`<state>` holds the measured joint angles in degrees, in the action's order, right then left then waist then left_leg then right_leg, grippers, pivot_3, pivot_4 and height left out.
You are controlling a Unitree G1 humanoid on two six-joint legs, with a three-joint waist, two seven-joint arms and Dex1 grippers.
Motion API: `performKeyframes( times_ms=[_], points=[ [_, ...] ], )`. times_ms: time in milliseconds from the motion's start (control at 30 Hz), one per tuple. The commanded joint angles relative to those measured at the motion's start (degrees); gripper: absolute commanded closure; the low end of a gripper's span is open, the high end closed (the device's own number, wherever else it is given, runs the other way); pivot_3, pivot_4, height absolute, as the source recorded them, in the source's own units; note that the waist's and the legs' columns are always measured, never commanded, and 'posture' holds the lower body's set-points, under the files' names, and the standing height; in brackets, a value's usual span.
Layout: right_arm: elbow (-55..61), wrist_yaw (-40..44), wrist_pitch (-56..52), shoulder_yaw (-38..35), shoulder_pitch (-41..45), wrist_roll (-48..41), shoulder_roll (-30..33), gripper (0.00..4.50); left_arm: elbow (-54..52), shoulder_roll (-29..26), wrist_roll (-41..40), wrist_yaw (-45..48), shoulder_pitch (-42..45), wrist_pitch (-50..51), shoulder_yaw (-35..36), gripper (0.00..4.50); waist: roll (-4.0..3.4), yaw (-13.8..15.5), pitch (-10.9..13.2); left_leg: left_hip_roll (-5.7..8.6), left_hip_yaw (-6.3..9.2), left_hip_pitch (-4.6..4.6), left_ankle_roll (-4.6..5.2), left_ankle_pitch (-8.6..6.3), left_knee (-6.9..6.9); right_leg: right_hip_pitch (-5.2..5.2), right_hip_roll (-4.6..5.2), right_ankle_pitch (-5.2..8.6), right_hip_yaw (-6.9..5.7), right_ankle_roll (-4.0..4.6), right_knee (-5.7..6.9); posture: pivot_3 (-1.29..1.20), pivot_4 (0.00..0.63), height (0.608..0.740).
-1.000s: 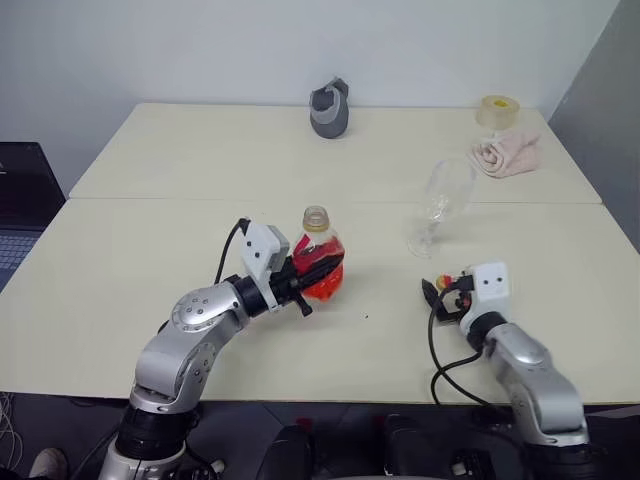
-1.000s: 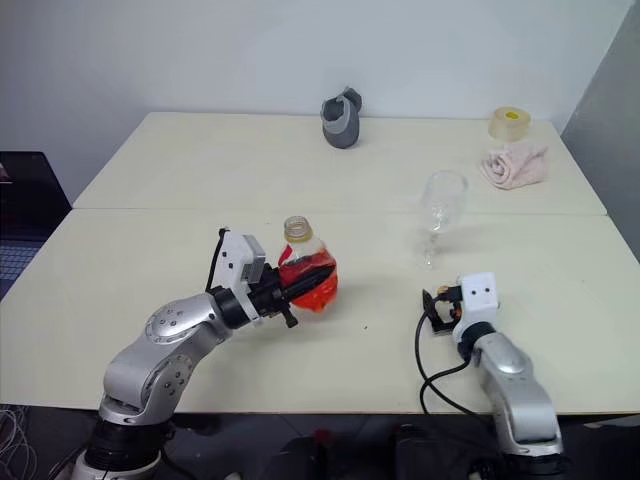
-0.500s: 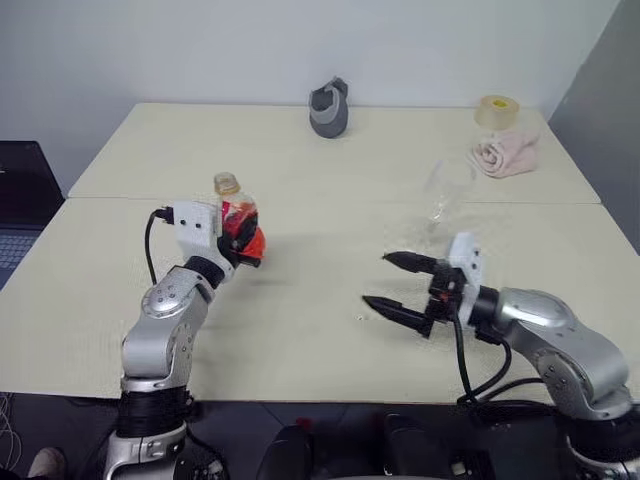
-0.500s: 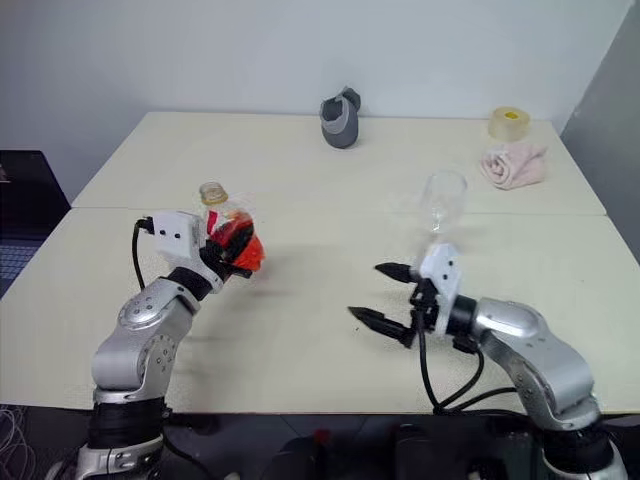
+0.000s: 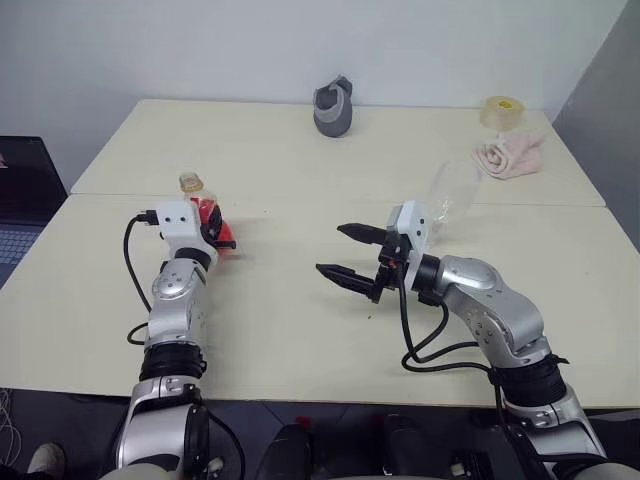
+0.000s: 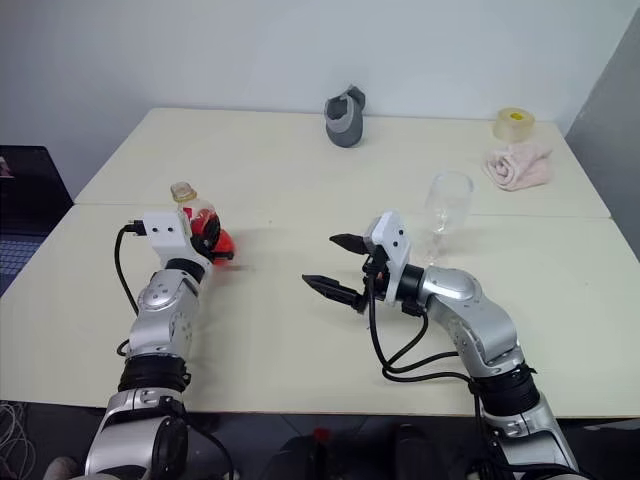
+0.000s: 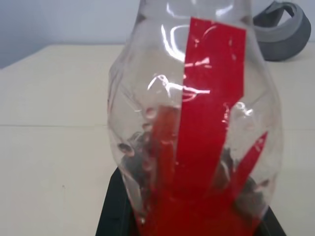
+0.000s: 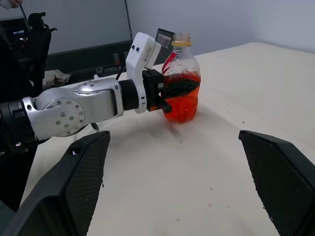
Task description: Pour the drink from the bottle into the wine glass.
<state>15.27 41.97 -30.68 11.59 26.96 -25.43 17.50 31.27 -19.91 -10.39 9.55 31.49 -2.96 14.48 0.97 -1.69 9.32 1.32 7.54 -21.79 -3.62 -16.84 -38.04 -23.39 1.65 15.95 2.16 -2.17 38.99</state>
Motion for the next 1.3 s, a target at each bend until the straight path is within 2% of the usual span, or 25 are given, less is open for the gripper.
performKeyframes(
  times_ms=[33, 200, 333, 367, 600, 767, 833, 900, 1000, 1133, 1300],
  points=[
    [2.0, -0.6, 1.1, -0.5, 0.6, 0.3, -0.3, 0.00, 3.6, -0.8, 0.3, 1.0, 1.9, -5.5, 0.9, 2.97, 0.00, 0.0, 0.0, 0.00, -0.01, 0.01, 0.00, 0.00, 0.00, 0.00, 0.00, 0.00, 0.01, 0.00, 0.00, 0.00, 0.150, 0.740],
    [3.1, -1.1, 0.9, -0.8, 0.2, 0.1, 0.1, 0.00, 4.5, -1.0, 0.0, 1.9, 1.3, -7.3, 0.9, 1.41, 0.00, -0.1, 0.0, 0.00, 0.01, 0.02, 0.01, 0.00, 0.02, -0.01, 0.00, 0.00, 0.01, 0.00, 0.02, 0.00, 0.150, 0.740],
    [3.7, -1.5, 0.9, -1.0, -0.2, 0.1, 0.3, 0.00, -1.0, -0.5, -0.8, 1.6, -1.9, -4.3, 0.7, 0.15, 0.00, -0.2, 0.0, 0.00, 0.01, 0.02, 0.01, 0.00, 0.03, -0.02, -0.01, 0.00, 0.02, 0.00, 0.02, 0.00, 0.150, 0.740],
    [3.9, -1.5, 0.8, -1.0, -0.3, 0.0, 0.3, 0.00, -2.9, -0.3, -0.9, 1.6, -3.0, -3.3, 0.6, 0.03, 0.00, -0.2, 0.0, -0.01, 0.01, 0.02, 0.01, 0.00, 0.03, -0.02, -0.01, 0.00, 0.03, 0.00, 0.02, 0.00, 0.150, 0.740],
    [5.0, -1.9, 1.4, -1.3, -2.7, 0.3, 1.2, 0.00, -25.1, 1.8, -1.6, -1.8, -17.0, 7.5, 0.4, 0.03, -0.01, -0.3, 0.0, -0.08, 0.02, 0.03, 0.02, -0.01, 0.07, -0.07, 0.12, 0.00, 0.09, 0.00, 0.04, 0.00, 0.150, 0.740],
    [7.5, -4.0, 0.7, -3.4, -8.0, 0.6, 3.4, 0.00, -41.2, 3.4, -3.7, -3.8, -26.8, 17.6, 1.0, 0.03, 0.00, -0.1, 0.0, -0.11, 0.03, 0.02, 0.09, -0.05, 0.06, -0.02, 0.28, 0.00, 0.08, 0.00, 0.03, 0.00, 0.150, 0.740],
    [7.4, -6.4, 1.5, -4.1, -10.7, 3.3, 4.9, 0.00, -48.1, 2.9, -5.5, -1.7, -31.9, 22.1, -0.6, 0.03, 0.01, 0.0, 0.0, -0.09, 0.01, 0.03, 0.22, -0.12, 0.06, 0.01, 0.29, 0.00, 0.08, -0.01, 0.02, 0.00, 0.150, 0.740],
    [6.0, -8.9, 2.1, -5.6, -12.8, 5.3, 5.7, 0.00, -55.7, 0.7, -7.9, 2.8, -37.5, 25.9, -3.4, 0.03, 0.01, -0.1, 0.0, -0.07, 0.00, 0.06, 0.23, -0.13, 0.06, 0.05, 0.28, 0.01, 0.08, -0.01, 0.01, 0.00, 0.150, 0.740],
    [3.4, -11.6, 2.5, -7.3, -13.8, 7.5, 5.9, 0.00, -62.2, -4.1, -10.9, 11.0, -41.0, 27.4, -6.2, 0.03, -0.05, 0.0, 0.0, -0.04, -0.06, 0.09, 0.24, -0.13, 0.08, 0.08, 0.26, 0.02, 0.08, -0.02, 0.02, 0.00, 0.150, 0.740],
    [-1.9, -16.1, 3.5, -10.9, -13.5, 9.8, 5.0, 0.00, -67.2, -9.9, -21.0, 22.6, -39.4, 30.3, -6.2, 0.03, -0.05, 0.0, 0.0, -0.09, -0.27, 0.21, 0.25, -0.13, 0.10, 0.20, -0.18, 0.02, 0.07, 0.00, 0.03, 0.00, 0.150, 0.740],
    [-7.2, -20.5, 5.3, -13.3, -11.3, 12.5, 4.0, 0.00, -68.1, -15.4, -26.1, 30.1, -37.2, 32.0, -6.1, 0.03, -0.14, -0.3, 0.0, -0.15, -0.55, 0.27, 0.25, -0.13, 0.13, 0.19, -0.24, 0.02, 0.23, 0.01, 0.03, 0.00, 0.150, 0.740]
  ],
)
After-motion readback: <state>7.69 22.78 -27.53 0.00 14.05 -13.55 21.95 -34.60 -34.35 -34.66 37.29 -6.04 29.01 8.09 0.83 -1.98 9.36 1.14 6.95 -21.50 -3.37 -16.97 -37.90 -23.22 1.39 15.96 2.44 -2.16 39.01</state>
